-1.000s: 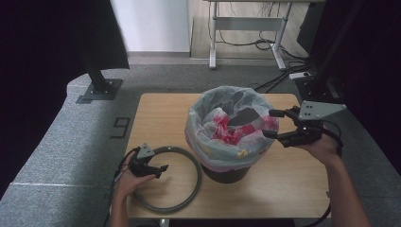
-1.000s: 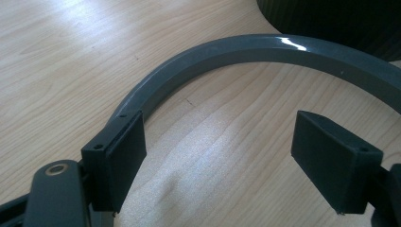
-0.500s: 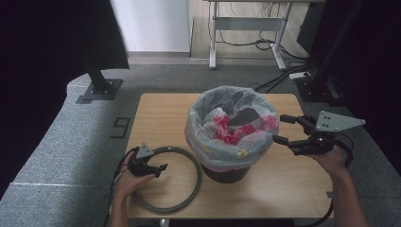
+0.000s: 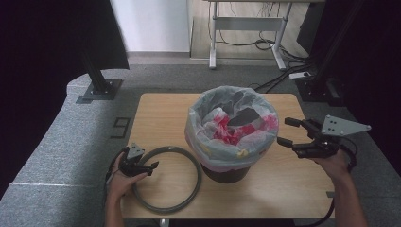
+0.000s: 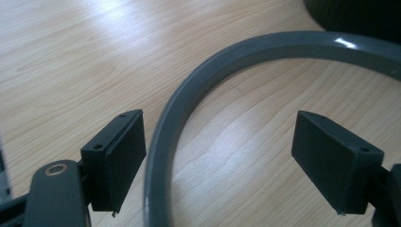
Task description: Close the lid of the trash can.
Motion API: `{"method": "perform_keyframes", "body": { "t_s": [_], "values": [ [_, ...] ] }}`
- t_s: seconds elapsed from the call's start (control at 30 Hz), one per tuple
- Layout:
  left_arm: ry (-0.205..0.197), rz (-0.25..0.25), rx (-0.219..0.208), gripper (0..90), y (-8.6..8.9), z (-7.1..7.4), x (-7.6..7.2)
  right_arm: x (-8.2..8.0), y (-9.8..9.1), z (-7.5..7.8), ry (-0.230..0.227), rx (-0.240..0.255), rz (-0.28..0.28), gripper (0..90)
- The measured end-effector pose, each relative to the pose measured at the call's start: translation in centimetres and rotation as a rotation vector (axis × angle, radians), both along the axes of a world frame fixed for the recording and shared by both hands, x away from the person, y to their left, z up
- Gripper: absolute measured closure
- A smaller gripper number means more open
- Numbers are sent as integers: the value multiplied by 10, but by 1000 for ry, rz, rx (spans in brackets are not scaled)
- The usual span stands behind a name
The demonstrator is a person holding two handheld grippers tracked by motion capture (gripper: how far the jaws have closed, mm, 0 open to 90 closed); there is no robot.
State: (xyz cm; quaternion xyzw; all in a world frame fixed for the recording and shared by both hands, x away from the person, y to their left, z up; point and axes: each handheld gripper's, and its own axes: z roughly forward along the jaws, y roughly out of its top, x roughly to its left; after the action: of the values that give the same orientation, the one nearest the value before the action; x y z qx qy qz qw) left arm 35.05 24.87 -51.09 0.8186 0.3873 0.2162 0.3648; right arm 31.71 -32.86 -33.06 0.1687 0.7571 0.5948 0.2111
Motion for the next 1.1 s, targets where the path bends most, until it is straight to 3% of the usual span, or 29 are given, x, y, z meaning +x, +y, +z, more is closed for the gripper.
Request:
{"method": "perform_keyframes", "body": {
  "t_s": [0.27,0.4,0.63,0.93,1.1],
  "values": [
    [14,76,38,195,13,-8,1,-1,-3,-2,3,5,-5,288],
    [45,114,87,202,19,-16,3,-2,-2,-2,1,5,-6,288],
    [83,154,136,225,20,-25,7,-2,-2,0,-5,11,-1,288],
    [100,164,109,263,22,-26,8,-4,-4,-1,-8,12,-1,288],
    [110,121,83,442,21,-25,8,-4,-5,-1,-9,17,-4,288]
  ]
}}
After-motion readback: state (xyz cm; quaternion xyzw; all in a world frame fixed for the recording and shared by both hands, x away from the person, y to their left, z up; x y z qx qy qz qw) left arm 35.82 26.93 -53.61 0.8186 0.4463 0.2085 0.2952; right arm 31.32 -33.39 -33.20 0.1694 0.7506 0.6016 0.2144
